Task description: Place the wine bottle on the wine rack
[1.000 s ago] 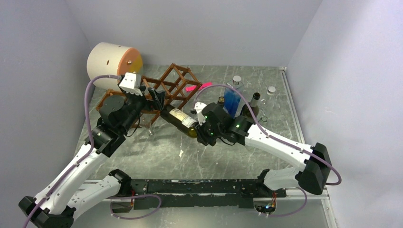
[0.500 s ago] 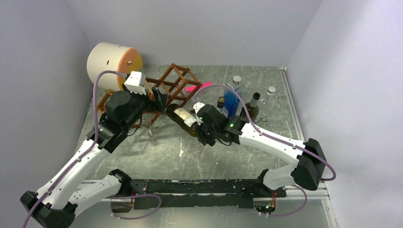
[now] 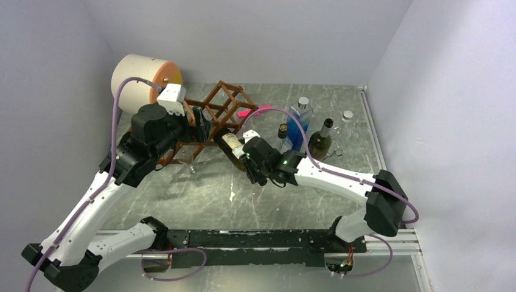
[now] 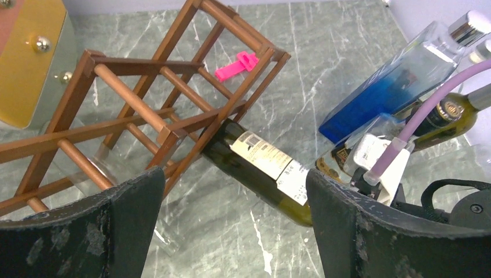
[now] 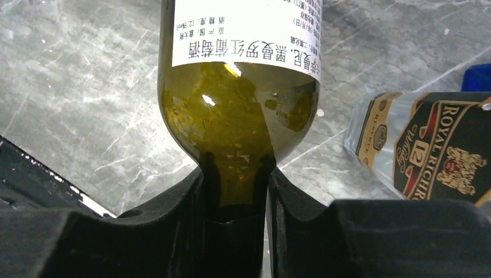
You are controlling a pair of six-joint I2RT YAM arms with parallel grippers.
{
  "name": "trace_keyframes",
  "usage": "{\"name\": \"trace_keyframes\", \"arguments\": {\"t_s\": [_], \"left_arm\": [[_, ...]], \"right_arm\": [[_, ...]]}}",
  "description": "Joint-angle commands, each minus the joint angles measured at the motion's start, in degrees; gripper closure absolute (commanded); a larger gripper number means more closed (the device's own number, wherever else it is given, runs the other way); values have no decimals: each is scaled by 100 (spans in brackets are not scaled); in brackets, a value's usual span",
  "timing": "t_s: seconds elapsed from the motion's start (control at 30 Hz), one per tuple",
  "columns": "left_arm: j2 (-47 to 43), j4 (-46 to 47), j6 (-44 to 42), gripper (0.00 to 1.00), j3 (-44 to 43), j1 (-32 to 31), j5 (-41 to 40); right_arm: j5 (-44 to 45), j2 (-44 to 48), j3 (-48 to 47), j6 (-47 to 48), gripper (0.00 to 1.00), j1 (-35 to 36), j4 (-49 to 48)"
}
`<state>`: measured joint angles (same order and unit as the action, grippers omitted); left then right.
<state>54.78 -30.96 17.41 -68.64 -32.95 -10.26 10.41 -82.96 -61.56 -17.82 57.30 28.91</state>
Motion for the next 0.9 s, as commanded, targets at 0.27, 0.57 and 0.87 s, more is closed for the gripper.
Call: {"name": "trace_keyframes", "arguments": {"t_s": [0.27,0.57,0.87], "left_arm": [[-264,511,-238,5,492,-18,-273],[-225,996,-410,5,624,-17,-812],[-63,890,-456,5,482,-16,-709]], "right_arm": [[664,-74,335,-155,100,159,-2230],[832,-663,484,254,100,167,-3426],[811,-1536,-252,508,100,160,-3528]]}}
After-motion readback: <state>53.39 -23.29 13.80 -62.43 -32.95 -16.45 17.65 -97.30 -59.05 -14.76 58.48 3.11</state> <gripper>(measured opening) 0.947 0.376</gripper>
